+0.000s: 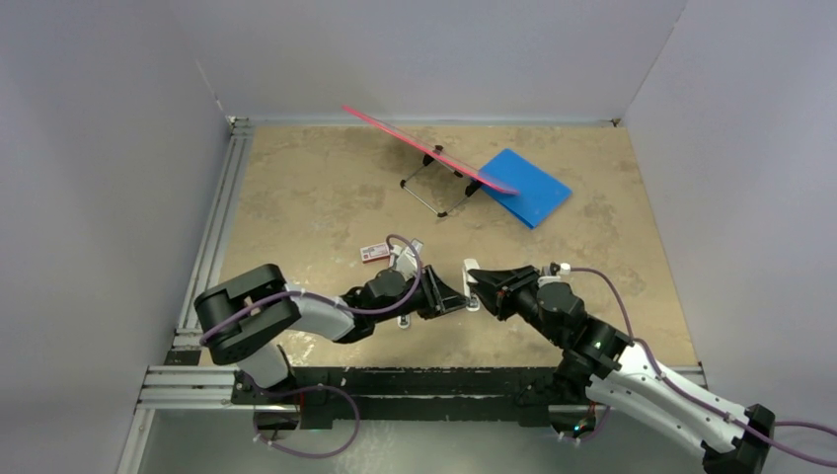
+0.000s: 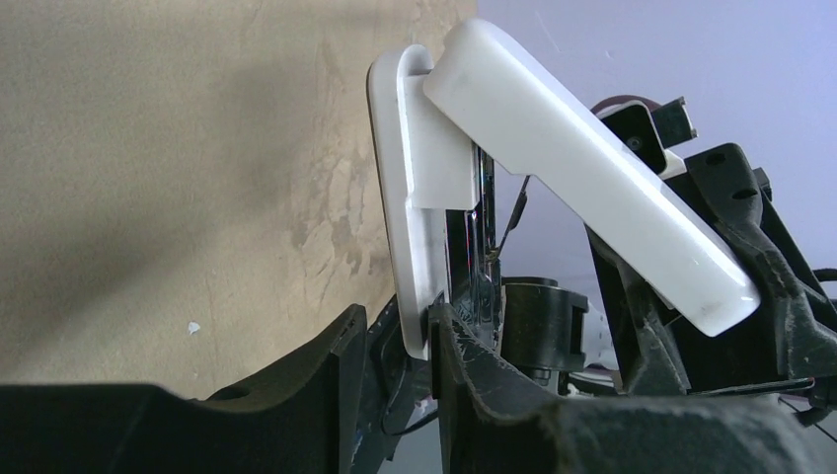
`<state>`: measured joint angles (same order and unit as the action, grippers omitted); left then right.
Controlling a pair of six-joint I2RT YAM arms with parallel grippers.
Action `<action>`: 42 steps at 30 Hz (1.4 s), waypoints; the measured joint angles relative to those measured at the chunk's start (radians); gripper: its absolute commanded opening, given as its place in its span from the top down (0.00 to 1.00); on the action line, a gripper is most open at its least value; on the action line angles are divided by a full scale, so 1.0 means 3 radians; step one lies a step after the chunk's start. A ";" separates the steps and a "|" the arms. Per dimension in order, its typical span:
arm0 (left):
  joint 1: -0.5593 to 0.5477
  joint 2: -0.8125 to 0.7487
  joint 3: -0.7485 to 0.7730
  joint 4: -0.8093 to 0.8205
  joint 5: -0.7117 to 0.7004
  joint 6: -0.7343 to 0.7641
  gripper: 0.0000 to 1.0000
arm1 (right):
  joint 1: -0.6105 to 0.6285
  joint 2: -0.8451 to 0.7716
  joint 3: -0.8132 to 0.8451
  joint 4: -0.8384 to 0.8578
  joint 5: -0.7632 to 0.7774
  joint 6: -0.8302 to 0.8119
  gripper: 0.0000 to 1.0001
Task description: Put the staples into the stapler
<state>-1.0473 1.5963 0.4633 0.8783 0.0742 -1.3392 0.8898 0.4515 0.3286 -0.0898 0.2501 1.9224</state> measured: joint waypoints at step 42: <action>0.0076 0.0257 -0.0376 0.0328 0.0490 0.0102 1.00 | 0.0023 0.0558 0.0184 -0.0262 0.0130 -0.0060 0.81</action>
<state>-1.0245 1.6733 0.3504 0.9768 0.2211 -1.3087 0.8967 0.6189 0.3840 -0.1684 0.2890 1.9045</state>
